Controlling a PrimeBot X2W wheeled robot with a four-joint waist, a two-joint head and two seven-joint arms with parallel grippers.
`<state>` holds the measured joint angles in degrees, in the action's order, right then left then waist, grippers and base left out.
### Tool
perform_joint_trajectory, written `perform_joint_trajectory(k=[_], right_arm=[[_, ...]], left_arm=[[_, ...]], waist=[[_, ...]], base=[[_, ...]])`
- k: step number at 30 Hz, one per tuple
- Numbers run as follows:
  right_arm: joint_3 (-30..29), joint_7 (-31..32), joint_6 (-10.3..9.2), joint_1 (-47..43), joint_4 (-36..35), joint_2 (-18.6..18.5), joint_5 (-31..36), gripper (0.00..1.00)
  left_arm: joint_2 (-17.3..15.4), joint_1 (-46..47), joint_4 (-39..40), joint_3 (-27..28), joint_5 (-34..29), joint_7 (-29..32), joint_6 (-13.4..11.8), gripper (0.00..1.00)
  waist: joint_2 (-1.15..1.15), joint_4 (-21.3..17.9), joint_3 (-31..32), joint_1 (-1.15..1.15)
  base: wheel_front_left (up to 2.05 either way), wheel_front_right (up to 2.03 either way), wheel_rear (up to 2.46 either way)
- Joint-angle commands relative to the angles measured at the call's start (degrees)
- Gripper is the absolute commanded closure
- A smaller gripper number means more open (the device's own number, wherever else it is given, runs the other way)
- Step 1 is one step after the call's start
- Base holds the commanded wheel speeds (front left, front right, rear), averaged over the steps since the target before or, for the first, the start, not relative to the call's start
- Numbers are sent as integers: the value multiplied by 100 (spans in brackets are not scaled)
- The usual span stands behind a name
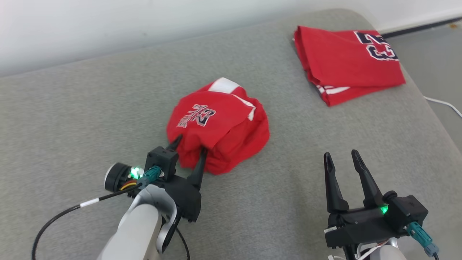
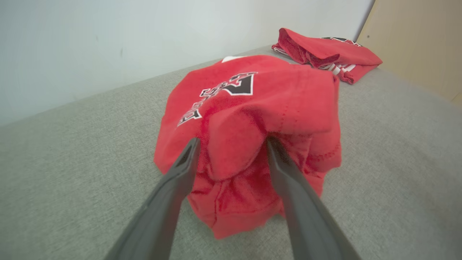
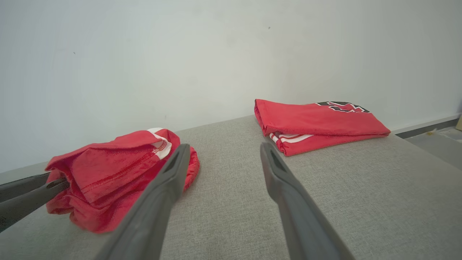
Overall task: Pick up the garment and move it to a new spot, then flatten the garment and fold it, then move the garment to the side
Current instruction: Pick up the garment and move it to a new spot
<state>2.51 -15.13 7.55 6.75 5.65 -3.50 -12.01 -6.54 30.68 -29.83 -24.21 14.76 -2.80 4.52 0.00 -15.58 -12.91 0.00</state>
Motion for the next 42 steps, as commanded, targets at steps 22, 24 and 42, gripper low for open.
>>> perform_joint_trajectory(k=[22, 24, 42], right_arm=[[-202, 1, -15, -596, -9, -81, 53, 0], [-219, 1, -15, -621, -8, -84, 52, 0], [-386, 1, -15, -876, -68, -144, 46, 0]], left_arm=[[-804, -1027, 1471, 805, 237, -1040, -611, 0], [-919, -1276, 1676, 949, 249, -1105, -714, 0], [-961, -3440, 2959, 1948, 59, -1245, -1296, 0]], waist=[[0, 1265, 1075, 0], [0, 1298, 1138, 0], [0, 1345, 1416, 0]], base=[[0, 0, 0], [0, 0, 0], [0, 0, 0]])
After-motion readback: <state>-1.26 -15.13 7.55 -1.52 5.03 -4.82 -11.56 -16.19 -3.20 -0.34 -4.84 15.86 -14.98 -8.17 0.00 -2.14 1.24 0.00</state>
